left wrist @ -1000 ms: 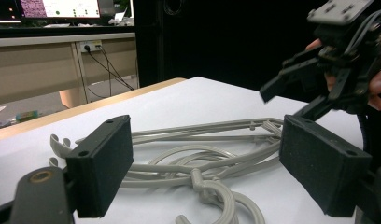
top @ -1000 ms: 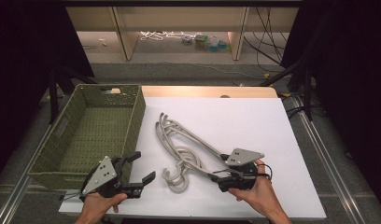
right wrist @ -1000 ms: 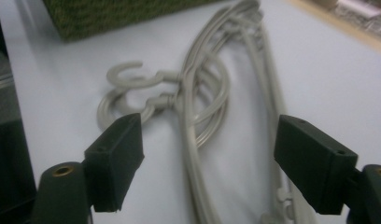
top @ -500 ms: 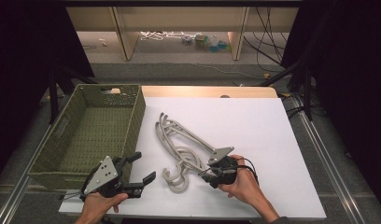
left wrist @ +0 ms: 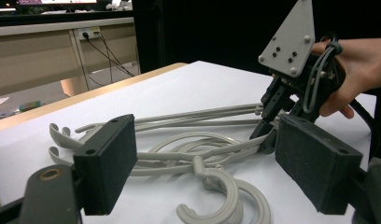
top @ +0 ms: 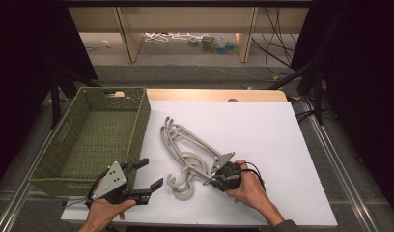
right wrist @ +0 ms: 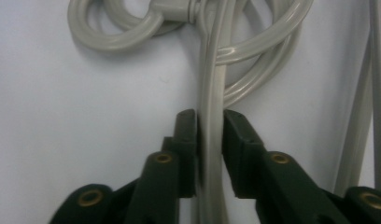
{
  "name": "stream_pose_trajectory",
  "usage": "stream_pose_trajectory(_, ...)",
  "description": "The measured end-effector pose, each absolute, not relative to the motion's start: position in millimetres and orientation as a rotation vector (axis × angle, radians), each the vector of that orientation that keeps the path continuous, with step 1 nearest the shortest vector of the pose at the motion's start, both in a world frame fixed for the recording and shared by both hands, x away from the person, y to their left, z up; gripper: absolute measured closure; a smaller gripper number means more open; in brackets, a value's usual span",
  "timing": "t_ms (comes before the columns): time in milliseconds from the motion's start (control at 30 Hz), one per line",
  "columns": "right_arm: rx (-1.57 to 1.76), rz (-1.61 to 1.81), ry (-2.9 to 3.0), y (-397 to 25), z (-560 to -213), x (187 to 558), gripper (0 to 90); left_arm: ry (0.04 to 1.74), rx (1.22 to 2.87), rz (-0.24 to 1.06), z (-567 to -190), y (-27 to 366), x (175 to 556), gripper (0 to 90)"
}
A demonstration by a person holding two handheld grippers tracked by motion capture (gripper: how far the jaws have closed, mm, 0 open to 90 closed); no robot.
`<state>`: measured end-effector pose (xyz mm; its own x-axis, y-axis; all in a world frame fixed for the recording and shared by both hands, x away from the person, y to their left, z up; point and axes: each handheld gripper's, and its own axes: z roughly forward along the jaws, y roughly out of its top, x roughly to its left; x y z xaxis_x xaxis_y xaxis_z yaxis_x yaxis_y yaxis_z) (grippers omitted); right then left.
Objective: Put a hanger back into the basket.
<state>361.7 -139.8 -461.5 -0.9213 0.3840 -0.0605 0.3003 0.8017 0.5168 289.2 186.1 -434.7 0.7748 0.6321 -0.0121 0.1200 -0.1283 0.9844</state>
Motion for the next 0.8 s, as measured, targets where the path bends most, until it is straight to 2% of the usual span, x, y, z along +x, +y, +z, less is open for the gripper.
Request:
stream_pose_trajectory(367,0.45,0.774,2.824,-151.3,-446.3,361.6,81.8,0.556,1.72,0.548,-434.5,179.2,296.3,21.5)
stream_pose_trajectory(600,0.348,0.812,2.801,-166.6,-430.3,363.8,82.0,0.46,1.826,0.7,-431.1,167.5,306.1,26.3)
stream_pose_trajectory(800,0.253,0.859,2.783,-178.1,-415.1,361.4,82.0,0.371,1.953,0.698,-438.5,146.3,332.4,32.6)
